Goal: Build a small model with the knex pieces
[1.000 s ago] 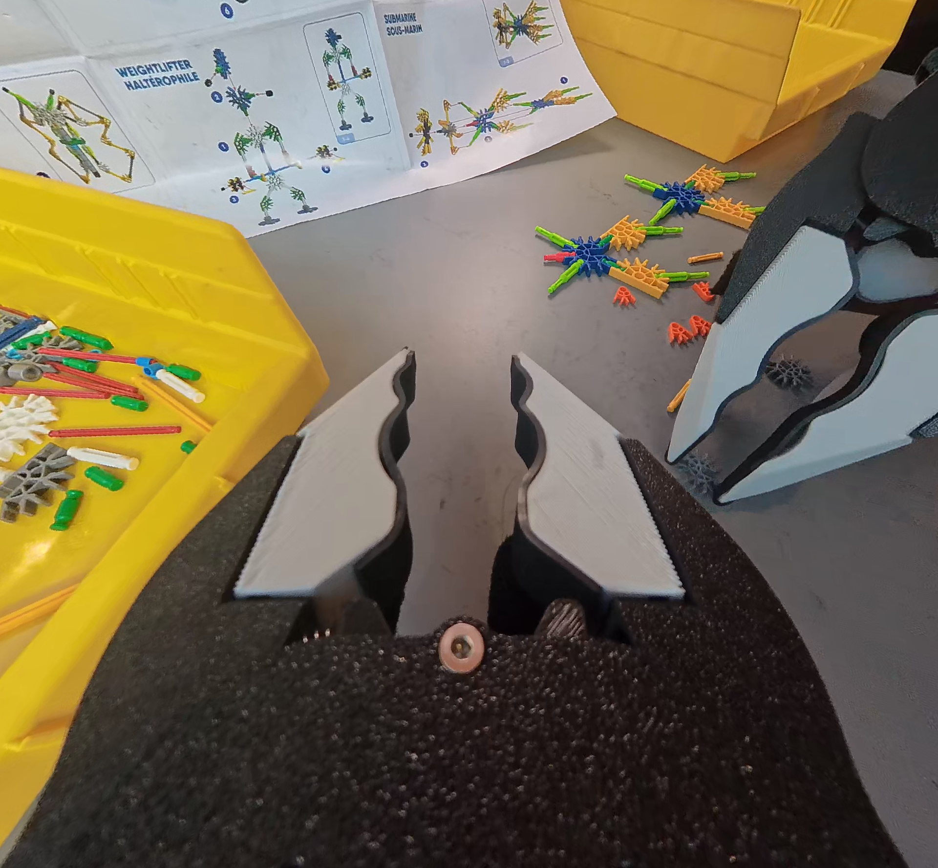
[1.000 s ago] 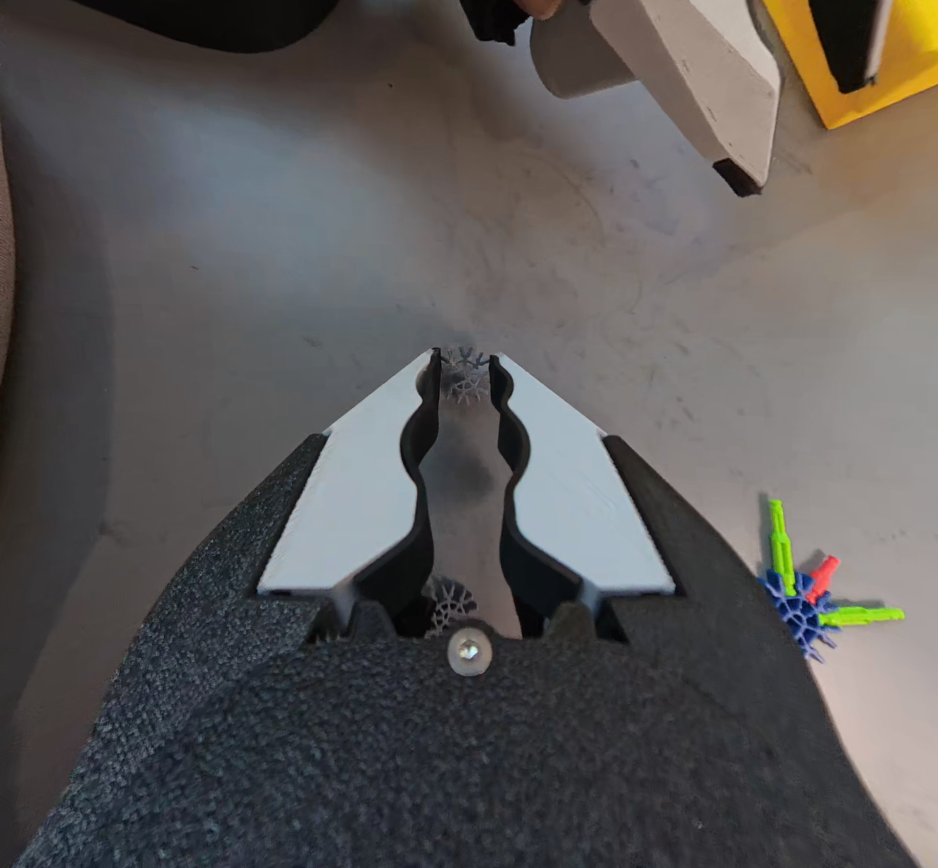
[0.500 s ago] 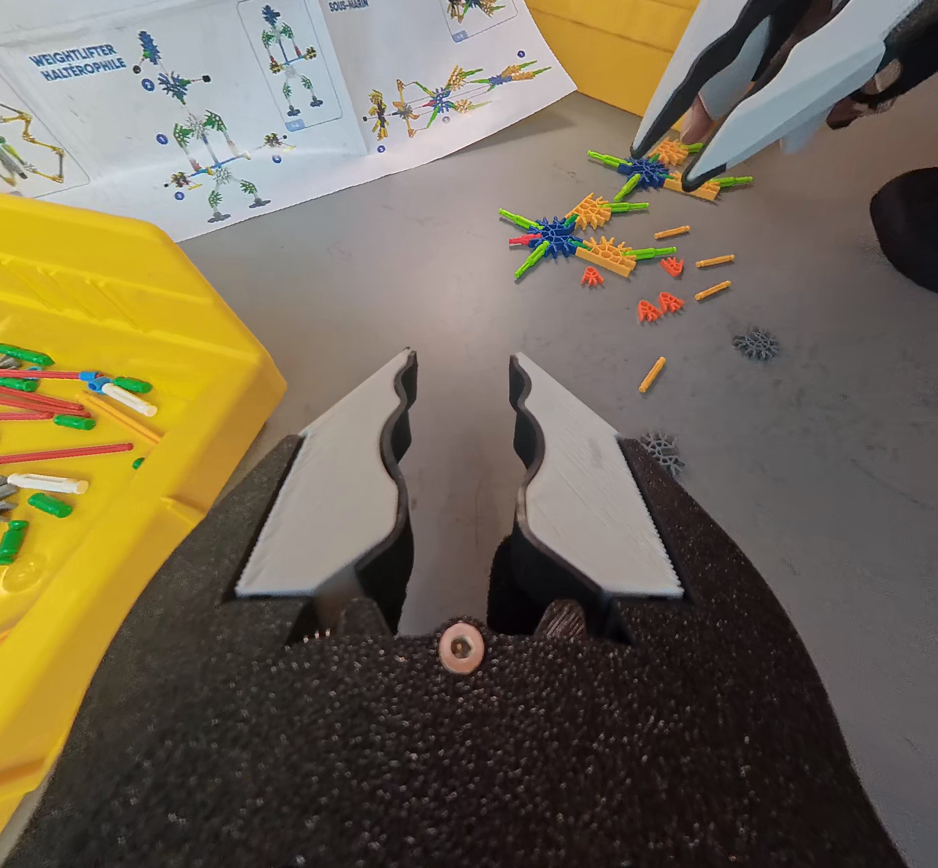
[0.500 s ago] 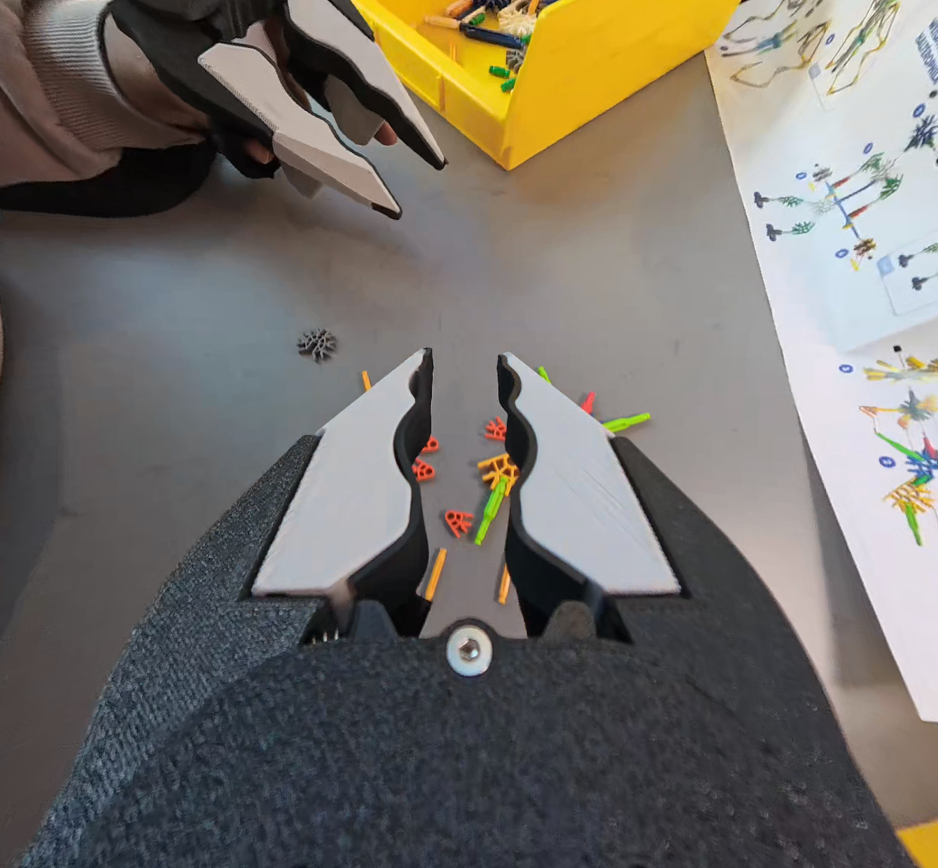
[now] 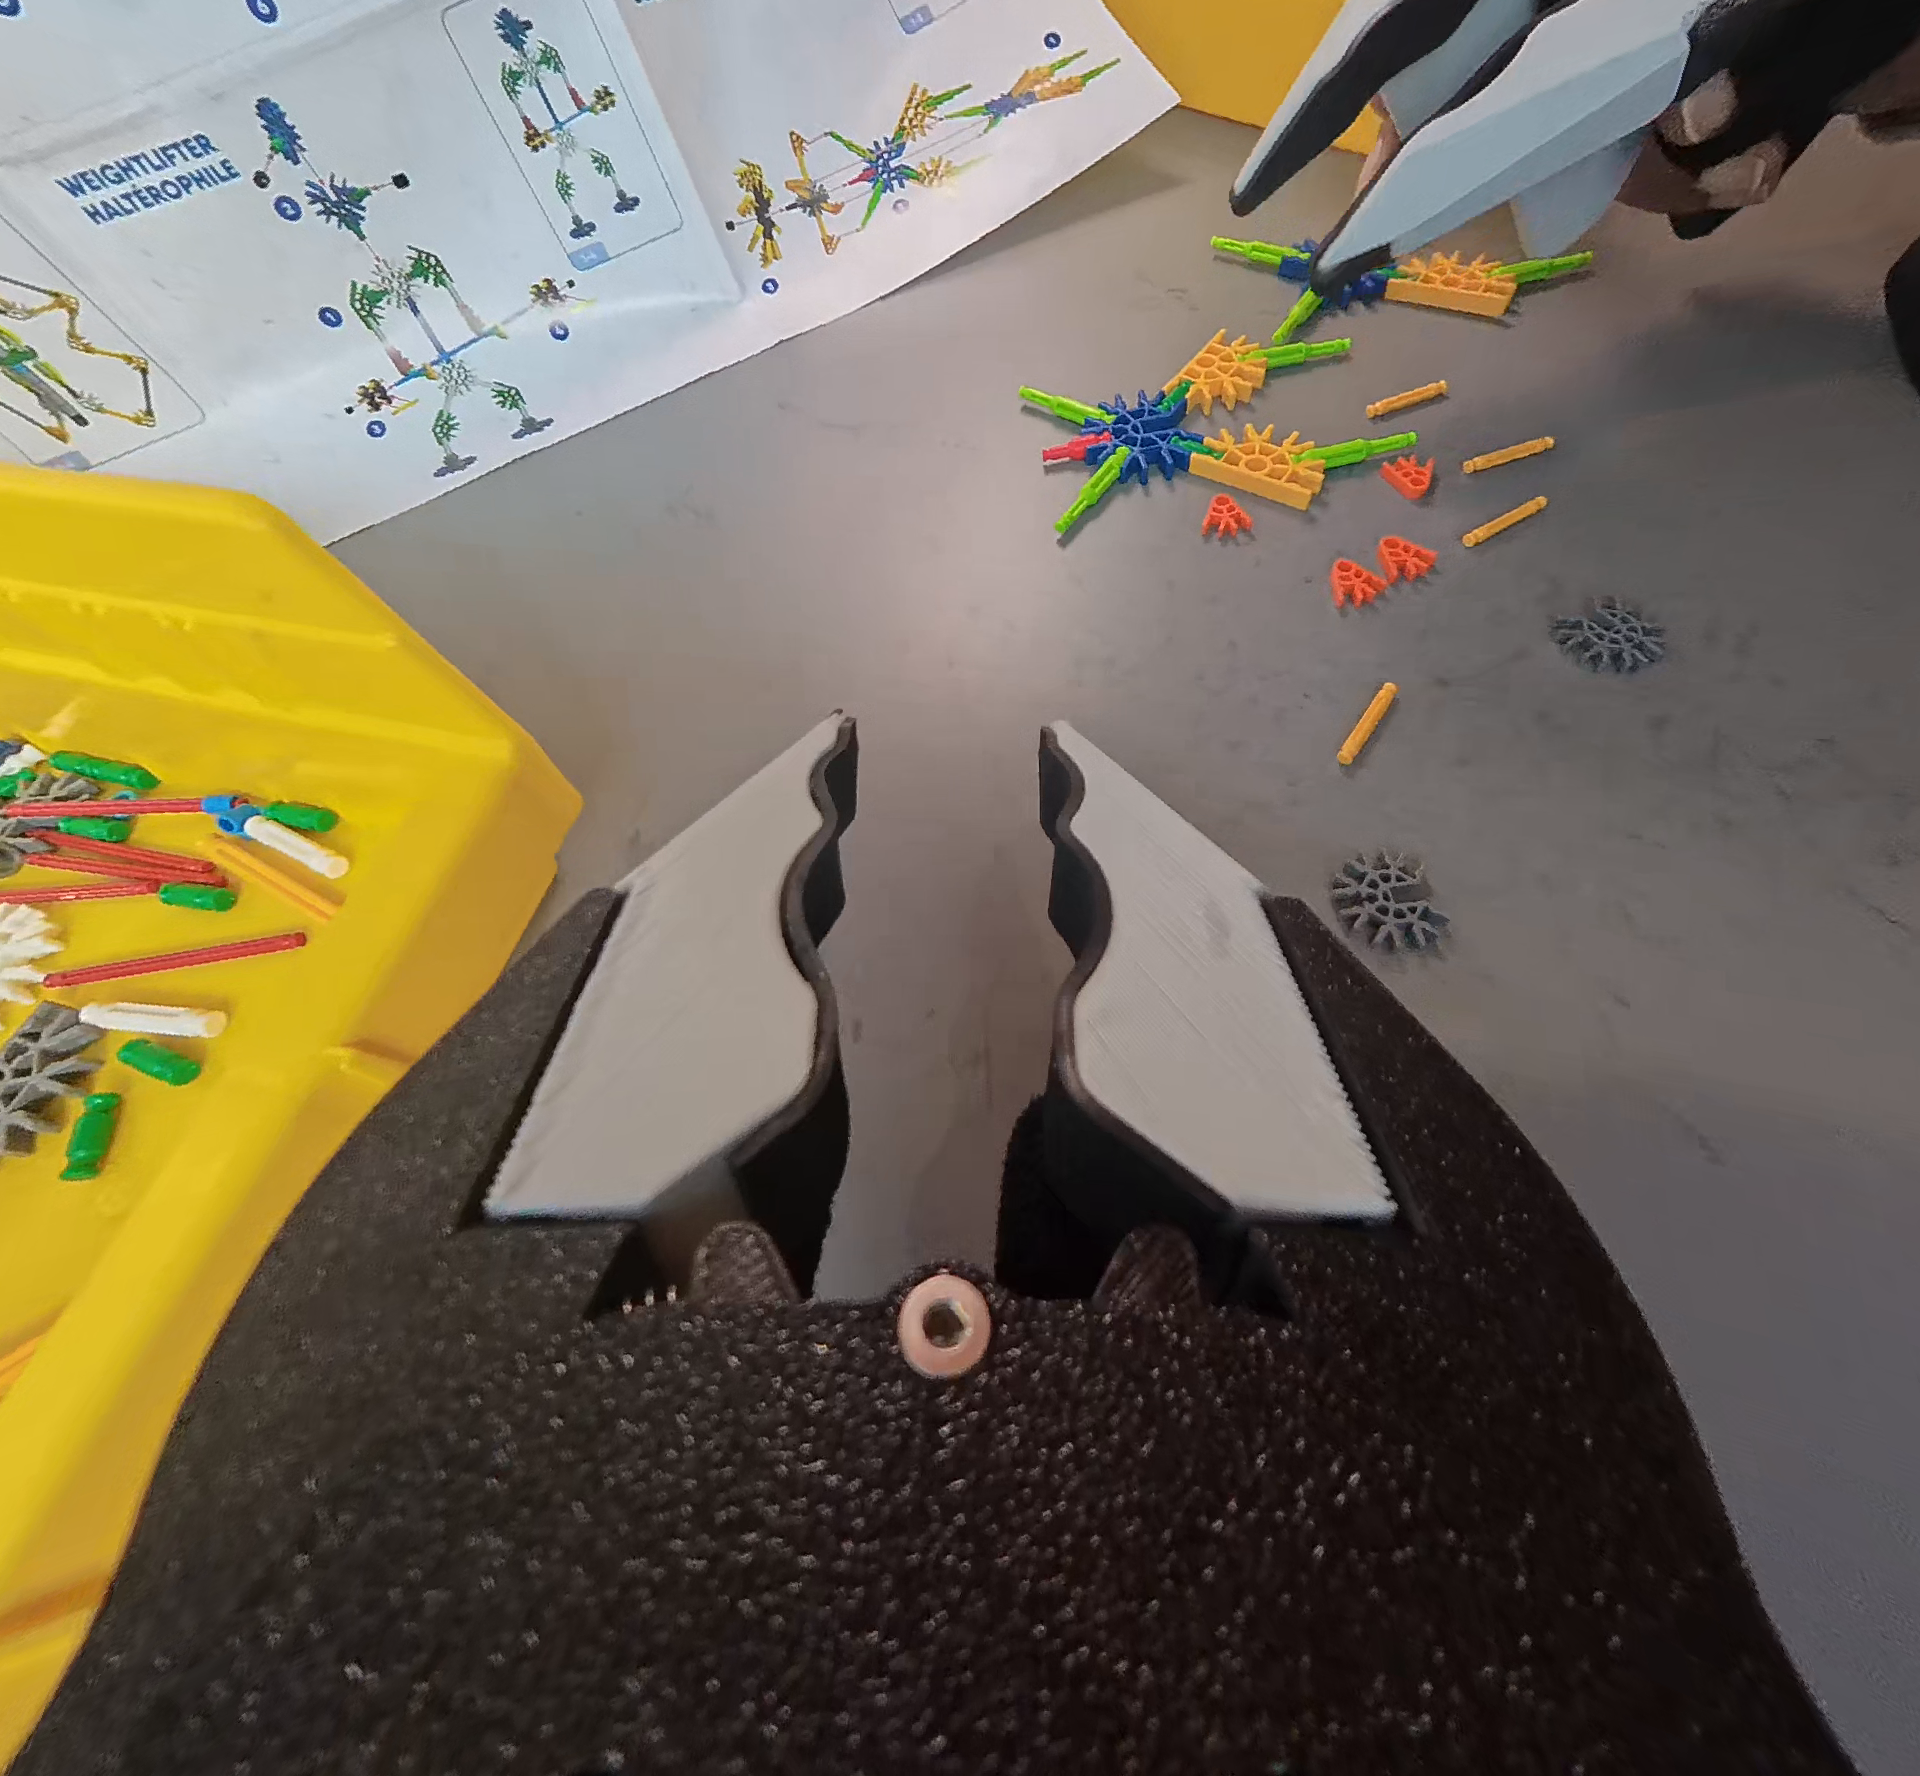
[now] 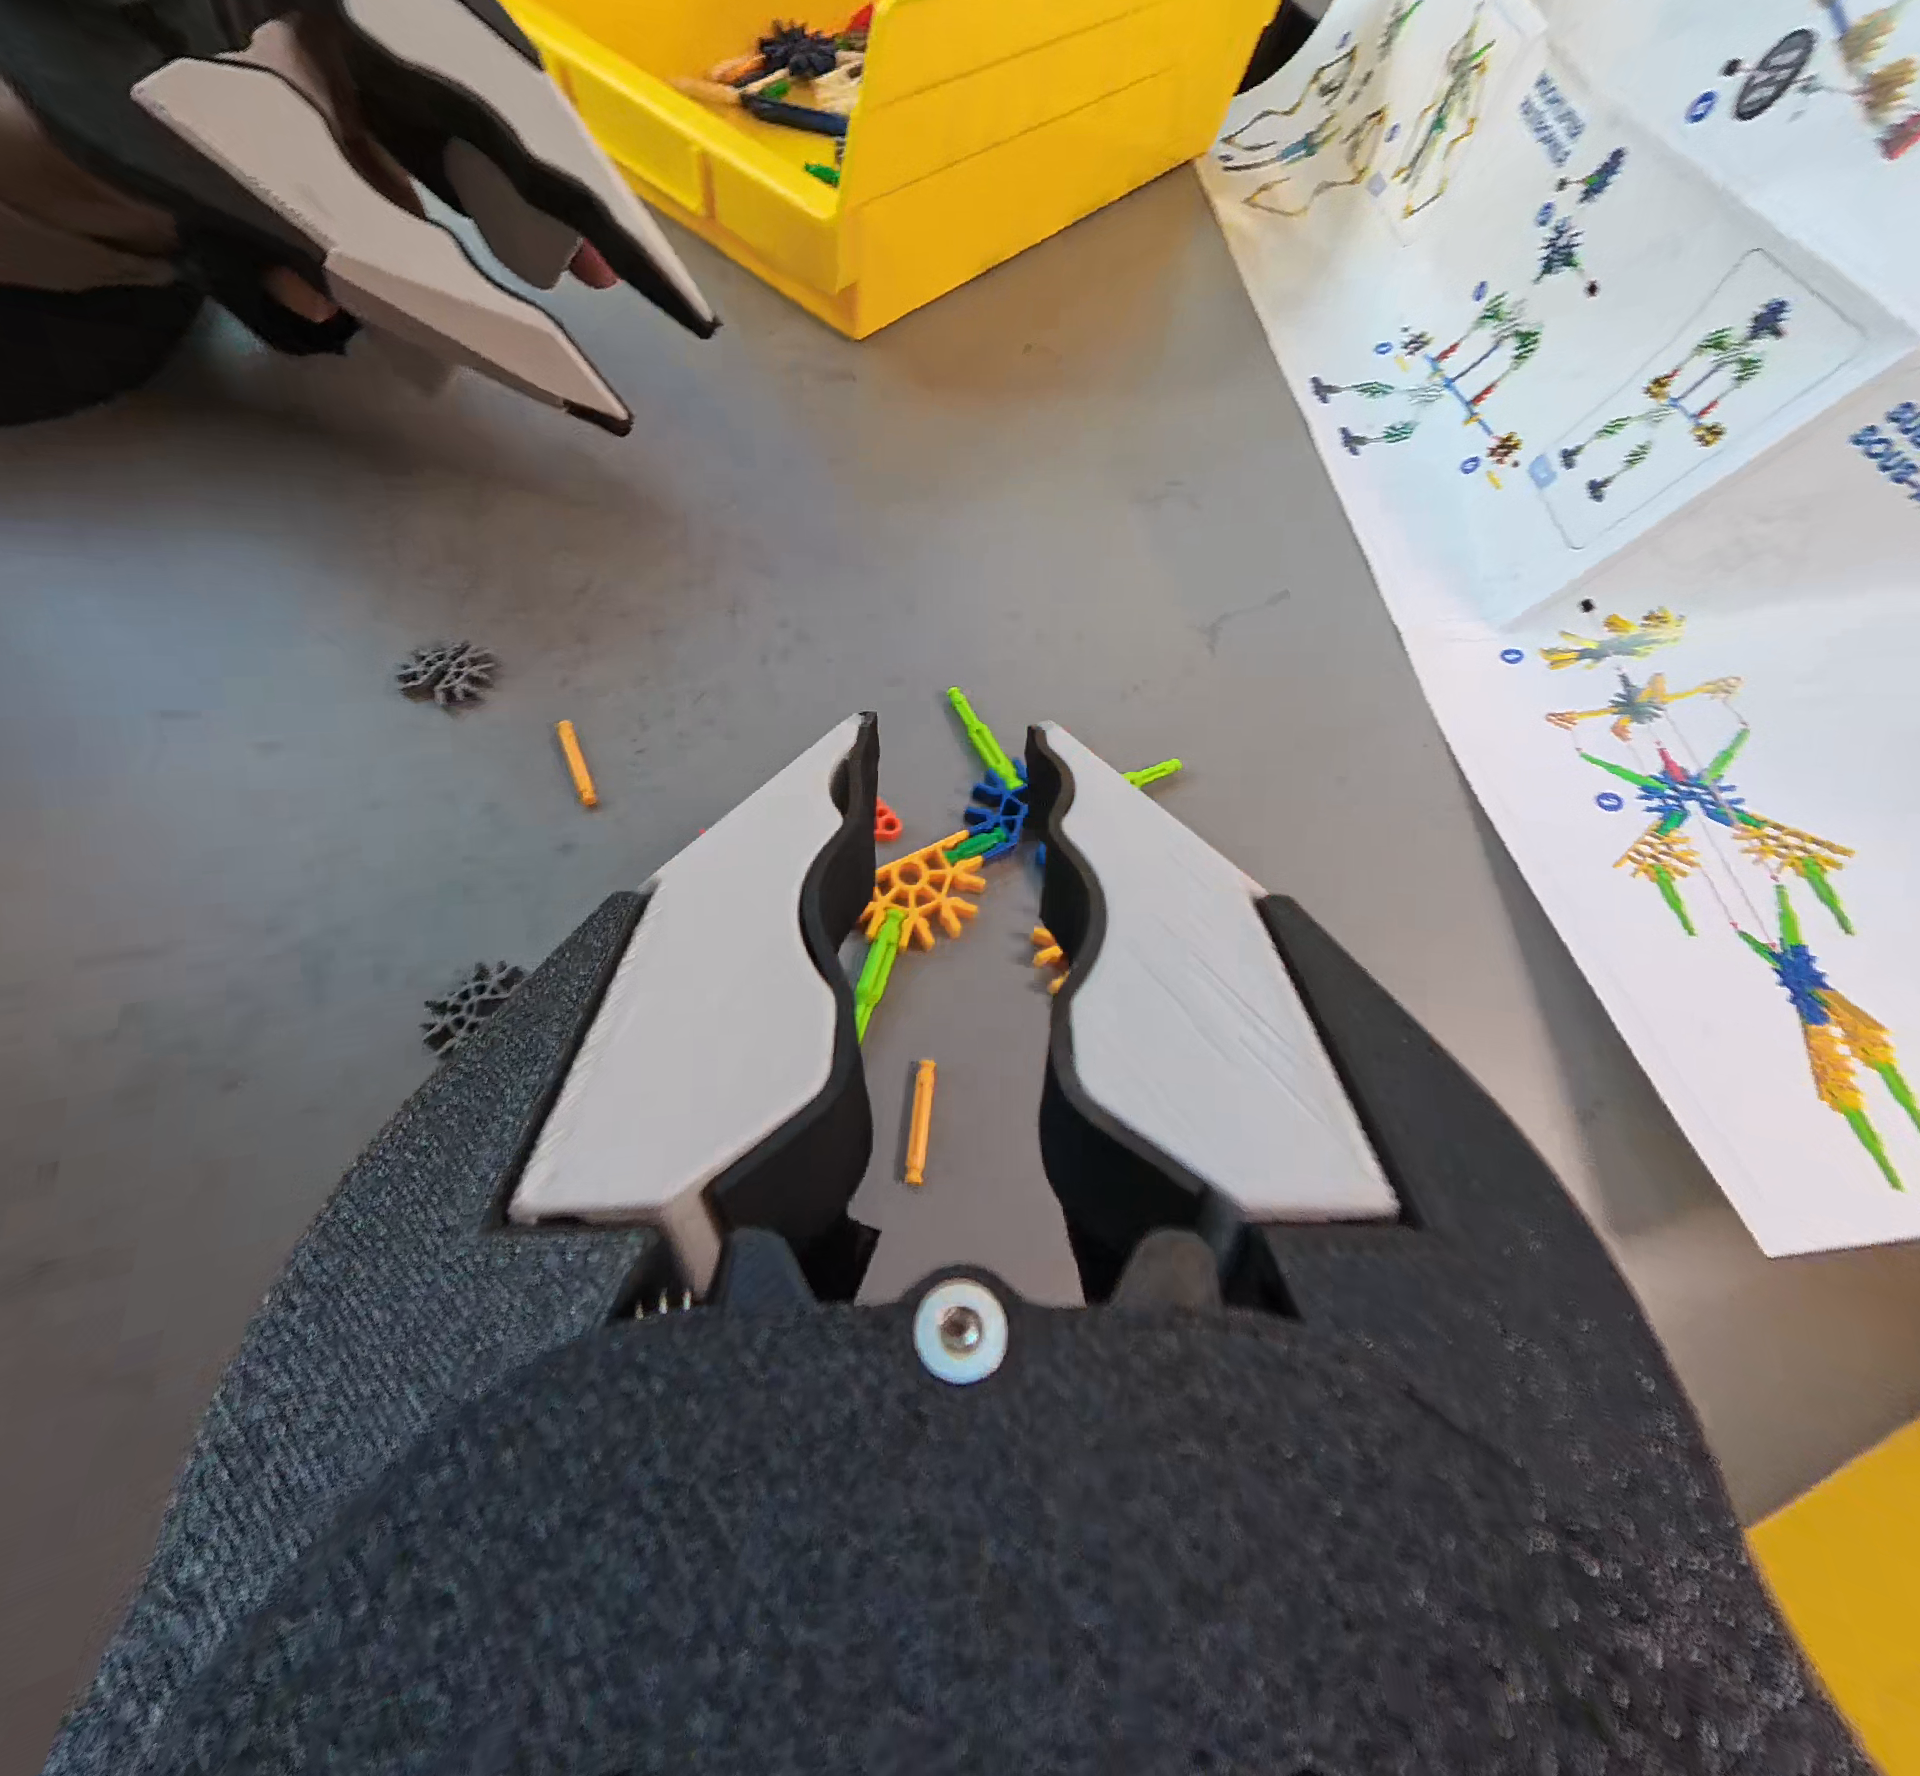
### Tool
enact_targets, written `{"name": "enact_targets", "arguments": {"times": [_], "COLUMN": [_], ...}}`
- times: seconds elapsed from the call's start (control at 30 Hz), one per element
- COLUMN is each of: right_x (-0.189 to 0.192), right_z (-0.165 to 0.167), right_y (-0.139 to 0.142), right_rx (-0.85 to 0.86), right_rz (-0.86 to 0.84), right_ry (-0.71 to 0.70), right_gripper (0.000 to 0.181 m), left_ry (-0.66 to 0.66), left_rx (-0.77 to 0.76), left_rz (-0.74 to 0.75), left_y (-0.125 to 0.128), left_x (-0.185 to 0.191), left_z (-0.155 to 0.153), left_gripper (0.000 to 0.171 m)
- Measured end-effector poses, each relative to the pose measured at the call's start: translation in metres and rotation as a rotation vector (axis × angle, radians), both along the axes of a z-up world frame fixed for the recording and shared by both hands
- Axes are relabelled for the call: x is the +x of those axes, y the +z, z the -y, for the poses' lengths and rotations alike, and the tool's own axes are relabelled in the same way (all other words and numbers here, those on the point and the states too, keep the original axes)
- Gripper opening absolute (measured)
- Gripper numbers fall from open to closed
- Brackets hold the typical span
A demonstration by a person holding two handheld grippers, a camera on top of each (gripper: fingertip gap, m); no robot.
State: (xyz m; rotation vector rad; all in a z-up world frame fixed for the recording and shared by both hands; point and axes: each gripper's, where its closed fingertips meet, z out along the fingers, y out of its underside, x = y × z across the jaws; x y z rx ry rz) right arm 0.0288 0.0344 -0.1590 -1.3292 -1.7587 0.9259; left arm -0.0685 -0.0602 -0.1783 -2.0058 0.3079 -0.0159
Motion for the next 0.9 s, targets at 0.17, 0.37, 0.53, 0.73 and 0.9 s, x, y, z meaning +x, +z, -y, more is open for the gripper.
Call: {"name": "enact_targets", "arguments": {"times": [0.17, 0.37, 0.53, 0.73, 0.9], "right_x": [-0.006, -0.002, 0.002, 0.005, 0.005], "right_z": [-0.027, -0.063, -0.083, -0.096, -0.101], "right_y": [0.005, 0.010, 0.007, 0.012, 0.011], "right_rx": [0.016, -0.034, -0.033, -0.014, -0.031], "right_rz": [-0.068, -0.130, -0.130, -0.164, -0.165], "right_ry": [-0.173, -0.380, -0.506, -0.581, -0.607], "right_gripper": [0.027, 0.031, 0.032, 0.027, 0.021], "left_ry": [0.060, 0.100, 0.120, 0.128, 0.139], "left_rx": [-0.005, 0.025, 0.014, 0.021, 0.016], "left_rz": [0.021, 0.088, 0.096, 0.126, 0.150], "left_y": [-0.003, 0.005, 0.002, 0.004, 0.003], "left_x": [-0.014, -0.022, -0.028, -0.030, -0.034], "left_z": [-0.001, -0.001, -0.001, -0.001, -0.002], "left_gripper": [0.035, 0.036, 0.037, 0.038, 0.038]}}
